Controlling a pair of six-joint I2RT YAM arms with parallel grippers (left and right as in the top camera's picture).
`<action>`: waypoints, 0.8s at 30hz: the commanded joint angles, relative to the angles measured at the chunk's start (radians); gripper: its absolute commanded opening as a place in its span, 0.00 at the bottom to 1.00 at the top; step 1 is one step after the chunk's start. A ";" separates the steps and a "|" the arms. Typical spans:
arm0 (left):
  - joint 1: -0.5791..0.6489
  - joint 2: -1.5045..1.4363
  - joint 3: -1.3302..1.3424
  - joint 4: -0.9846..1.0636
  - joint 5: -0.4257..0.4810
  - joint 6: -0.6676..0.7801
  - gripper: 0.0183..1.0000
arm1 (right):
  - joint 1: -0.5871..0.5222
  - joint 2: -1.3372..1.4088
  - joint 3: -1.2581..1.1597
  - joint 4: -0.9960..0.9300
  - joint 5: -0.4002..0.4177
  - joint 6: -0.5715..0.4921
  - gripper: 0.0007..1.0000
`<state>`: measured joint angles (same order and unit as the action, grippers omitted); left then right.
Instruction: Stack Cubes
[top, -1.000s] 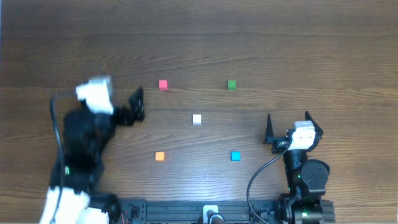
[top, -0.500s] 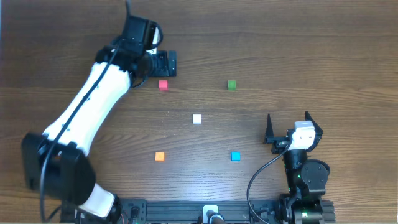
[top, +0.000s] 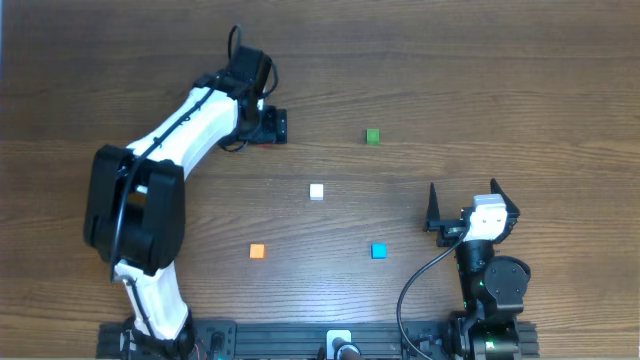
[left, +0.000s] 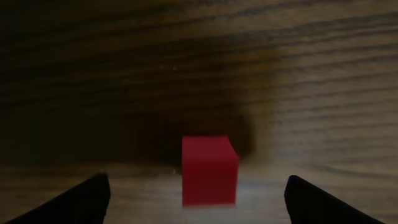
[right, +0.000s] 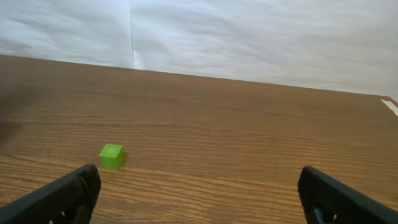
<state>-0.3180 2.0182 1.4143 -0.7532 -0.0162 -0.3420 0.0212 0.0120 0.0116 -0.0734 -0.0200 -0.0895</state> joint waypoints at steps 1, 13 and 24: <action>-0.001 0.045 0.020 0.032 -0.011 -0.014 0.88 | 0.002 -0.006 -0.006 0.000 0.002 -0.005 0.99; -0.005 0.048 0.020 0.042 -0.008 -0.014 0.68 | 0.002 -0.006 -0.006 0.000 0.002 -0.005 0.99; -0.023 0.066 0.020 0.058 -0.007 -0.014 0.59 | 0.002 -0.006 -0.006 0.000 0.002 -0.005 0.99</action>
<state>-0.3347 2.0556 1.4166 -0.7029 -0.0158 -0.3531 0.0212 0.0120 0.0116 -0.0734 -0.0200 -0.0898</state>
